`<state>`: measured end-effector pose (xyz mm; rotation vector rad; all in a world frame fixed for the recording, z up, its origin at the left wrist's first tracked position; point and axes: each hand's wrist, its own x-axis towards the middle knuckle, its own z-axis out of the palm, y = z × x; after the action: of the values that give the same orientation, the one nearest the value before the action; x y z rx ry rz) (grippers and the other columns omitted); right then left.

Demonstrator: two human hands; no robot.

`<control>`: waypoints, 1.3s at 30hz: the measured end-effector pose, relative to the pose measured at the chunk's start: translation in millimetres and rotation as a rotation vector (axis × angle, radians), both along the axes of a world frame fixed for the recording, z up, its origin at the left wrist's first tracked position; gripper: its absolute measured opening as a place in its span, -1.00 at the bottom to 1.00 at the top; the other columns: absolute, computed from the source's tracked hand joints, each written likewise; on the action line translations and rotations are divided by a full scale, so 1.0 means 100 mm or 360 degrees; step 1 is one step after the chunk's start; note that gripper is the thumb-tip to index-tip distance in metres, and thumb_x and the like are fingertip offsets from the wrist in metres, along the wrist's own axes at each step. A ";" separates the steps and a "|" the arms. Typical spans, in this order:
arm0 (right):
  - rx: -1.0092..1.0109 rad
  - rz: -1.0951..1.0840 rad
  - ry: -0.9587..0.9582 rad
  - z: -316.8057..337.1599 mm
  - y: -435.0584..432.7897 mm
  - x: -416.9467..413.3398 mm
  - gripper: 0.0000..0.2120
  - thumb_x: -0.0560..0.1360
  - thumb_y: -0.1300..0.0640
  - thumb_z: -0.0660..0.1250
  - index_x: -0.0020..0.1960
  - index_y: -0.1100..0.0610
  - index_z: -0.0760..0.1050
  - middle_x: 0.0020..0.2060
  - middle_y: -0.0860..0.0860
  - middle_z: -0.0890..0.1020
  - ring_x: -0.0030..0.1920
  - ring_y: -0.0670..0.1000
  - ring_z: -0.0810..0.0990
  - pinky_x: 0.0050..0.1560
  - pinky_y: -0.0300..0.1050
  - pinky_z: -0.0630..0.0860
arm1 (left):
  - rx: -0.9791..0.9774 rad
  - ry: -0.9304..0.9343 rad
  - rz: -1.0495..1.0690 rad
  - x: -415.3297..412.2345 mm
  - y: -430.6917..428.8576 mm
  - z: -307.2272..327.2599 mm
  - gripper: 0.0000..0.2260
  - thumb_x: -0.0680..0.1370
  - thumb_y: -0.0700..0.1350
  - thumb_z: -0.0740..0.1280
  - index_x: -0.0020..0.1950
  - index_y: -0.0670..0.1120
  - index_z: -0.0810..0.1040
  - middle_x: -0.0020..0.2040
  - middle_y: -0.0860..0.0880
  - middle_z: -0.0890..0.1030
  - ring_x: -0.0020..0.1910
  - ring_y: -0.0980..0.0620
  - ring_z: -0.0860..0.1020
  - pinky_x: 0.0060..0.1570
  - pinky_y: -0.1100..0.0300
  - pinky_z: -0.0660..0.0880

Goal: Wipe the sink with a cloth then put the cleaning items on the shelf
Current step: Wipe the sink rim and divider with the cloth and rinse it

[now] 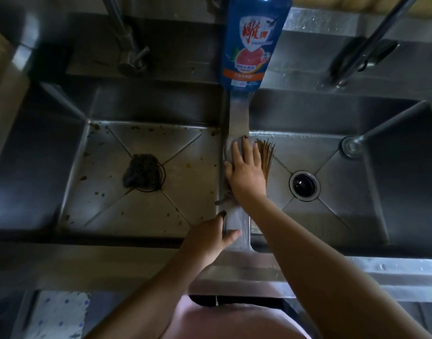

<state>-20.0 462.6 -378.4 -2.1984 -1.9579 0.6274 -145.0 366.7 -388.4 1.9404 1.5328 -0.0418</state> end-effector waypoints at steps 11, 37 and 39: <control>-0.0026 -0.0008 0.0114 0.04 0.23 0.04 -0.50 0.64 -0.04 -0.04 0.53 -0.01 -0.06 0.54 -0.02 -0.11 0.52 0.10 -0.21 0.48 0.03 -0.14 | 0.0066 0.0039 -0.0016 -0.01 -0.03 -0.05 -0.46 0.51 0.32 -0.02 0.16 -0.11 0.36 -0.13 -0.11 0.61 -0.18 -0.12 0.58 -0.30 0.16 0.30; 0.0012 -0.0009 0.0207 0.05 0.41 0.08 -0.53 0.64 0.06 -0.01 0.53 0.00 0.00 0.54 -0.02 -0.06 0.52 0.13 -0.16 0.51 0.08 -0.08 | -0.0341 -0.0032 0.0061 -0.03 0.00 -0.03 -0.31 0.47 0.39 -0.07 0.48 0.03 0.05 0.32 -0.10 0.47 0.15 -0.07 0.52 0.00 0.19 0.37; 0.0045 -0.0078 0.0321 0.05 0.28 0.08 -0.55 0.63 0.07 0.02 0.51 0.00 0.08 0.53 -0.04 -0.02 0.52 0.10 -0.11 0.50 0.05 -0.01 | -0.0331 -0.0065 0.0086 -0.02 0.01 -0.01 -0.35 0.49 0.37 -0.03 0.48 0.04 0.06 0.28 -0.10 0.49 0.13 -0.06 0.53 -0.02 0.19 0.38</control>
<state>-12.4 490.8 -373.5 -2.0693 -1.7966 0.7757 -146.7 367.9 -389.0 1.7262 1.4909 -0.1327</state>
